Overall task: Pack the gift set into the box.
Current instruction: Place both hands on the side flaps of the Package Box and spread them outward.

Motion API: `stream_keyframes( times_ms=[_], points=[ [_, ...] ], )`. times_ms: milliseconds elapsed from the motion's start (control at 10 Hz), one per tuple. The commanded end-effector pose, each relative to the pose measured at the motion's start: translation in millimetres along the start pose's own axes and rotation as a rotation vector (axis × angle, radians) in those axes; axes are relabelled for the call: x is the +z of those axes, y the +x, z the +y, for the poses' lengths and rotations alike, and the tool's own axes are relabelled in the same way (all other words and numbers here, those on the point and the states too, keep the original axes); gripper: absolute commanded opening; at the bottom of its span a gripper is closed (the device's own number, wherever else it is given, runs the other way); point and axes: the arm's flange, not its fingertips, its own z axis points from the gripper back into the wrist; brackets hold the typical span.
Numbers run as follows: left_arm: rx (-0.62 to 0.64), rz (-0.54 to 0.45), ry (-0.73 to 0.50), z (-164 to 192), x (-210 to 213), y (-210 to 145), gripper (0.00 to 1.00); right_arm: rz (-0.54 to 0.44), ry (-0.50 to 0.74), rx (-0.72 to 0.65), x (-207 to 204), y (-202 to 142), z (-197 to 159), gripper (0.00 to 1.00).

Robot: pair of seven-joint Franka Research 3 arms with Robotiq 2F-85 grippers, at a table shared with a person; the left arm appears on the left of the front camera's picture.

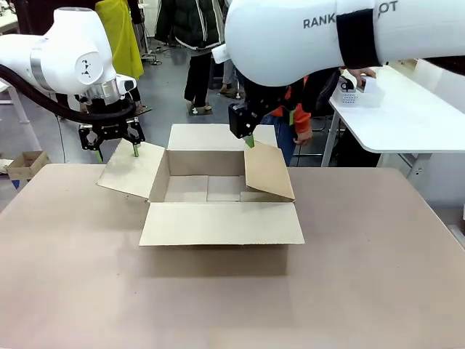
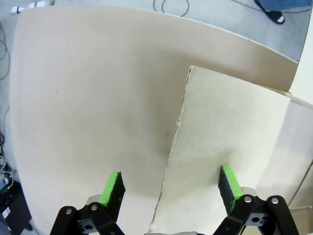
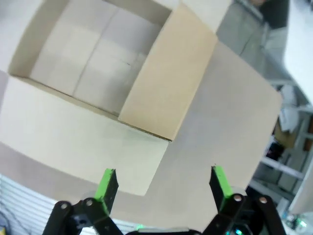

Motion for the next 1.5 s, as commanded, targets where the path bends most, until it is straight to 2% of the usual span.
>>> stream_keyframes(
  times_ms=[0,200,400,800,1000,1200,1400],
  points=[
    [0.009,-0.005,0.018,0.9,2.3,1.0,1.0,0.072,-0.035,-0.164,-42.7,51.0,33.3,1.0],
    [0.009,-0.005,0.018,0.9,2.3,1.0,1.0,0.082,-0.054,-0.258,-67.4,77.8,47.3,1.0],
    [0.009,-0.005,0.018,0.9,2.3,1.0,1.0,0.179,-0.179,-0.409,-104.8,98.9,55.1,1.0],
    [0.009,-0.005,0.018,0.9,2.3,1.0,1.0,0.207,-0.215,-0.463,-167.8,114.2,51.2,1.0],
    [0.009,-0.005,0.018,0.9,2.3,1.0,1.0,0.198,-0.27,-0.484,-173.0,108.6,40.6,1.0],
    [0.009,-0.005,0.018,0.9,2.3,1.0,1.0,0.207,-0.237,-0.492,-167.4,101.4,21.7,1.0],
    [0.009,-0.005,0.018,0.9,2.3,1.0,1.0,0.201,-0.256,-0.535,-156.2,90.9,1.5,1.0]
  ],
)
